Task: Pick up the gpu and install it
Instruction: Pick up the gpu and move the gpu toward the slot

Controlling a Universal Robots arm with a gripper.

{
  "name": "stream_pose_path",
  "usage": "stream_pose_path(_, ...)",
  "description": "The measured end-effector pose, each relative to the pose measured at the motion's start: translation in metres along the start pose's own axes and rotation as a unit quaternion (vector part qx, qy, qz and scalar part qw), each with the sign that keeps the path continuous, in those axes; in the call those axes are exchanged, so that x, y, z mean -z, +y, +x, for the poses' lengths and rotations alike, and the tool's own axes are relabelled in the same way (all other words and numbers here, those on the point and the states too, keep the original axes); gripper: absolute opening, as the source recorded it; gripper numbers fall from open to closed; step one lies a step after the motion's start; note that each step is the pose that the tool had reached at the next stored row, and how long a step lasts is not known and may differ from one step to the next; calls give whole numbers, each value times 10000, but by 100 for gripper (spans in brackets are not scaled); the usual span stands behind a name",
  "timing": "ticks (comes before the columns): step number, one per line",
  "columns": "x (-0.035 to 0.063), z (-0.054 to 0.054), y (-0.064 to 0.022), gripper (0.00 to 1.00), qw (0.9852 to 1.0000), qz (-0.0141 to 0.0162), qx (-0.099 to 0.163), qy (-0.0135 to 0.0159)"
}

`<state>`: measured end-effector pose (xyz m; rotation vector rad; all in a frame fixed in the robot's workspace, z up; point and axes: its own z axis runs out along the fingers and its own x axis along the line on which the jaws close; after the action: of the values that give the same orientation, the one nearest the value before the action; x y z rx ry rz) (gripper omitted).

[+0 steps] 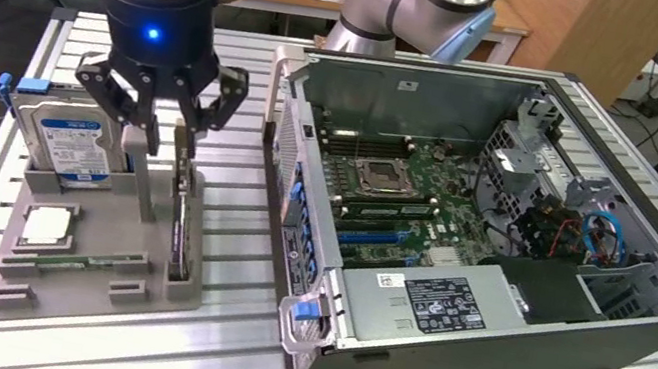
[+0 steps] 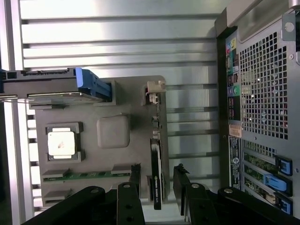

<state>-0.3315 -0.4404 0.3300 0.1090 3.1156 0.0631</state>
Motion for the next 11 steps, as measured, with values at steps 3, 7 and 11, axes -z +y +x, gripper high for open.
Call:
stream_pose_path(3, -21, 0, -1, 42, 10000, 0, 0, 0)
stream_pose_path(7, -47, 1, -2, 42, 10000, 0, 0, 0)
stream_pose_path(11, -74, 2, -3, 42, 10000, 0, 0, 0)
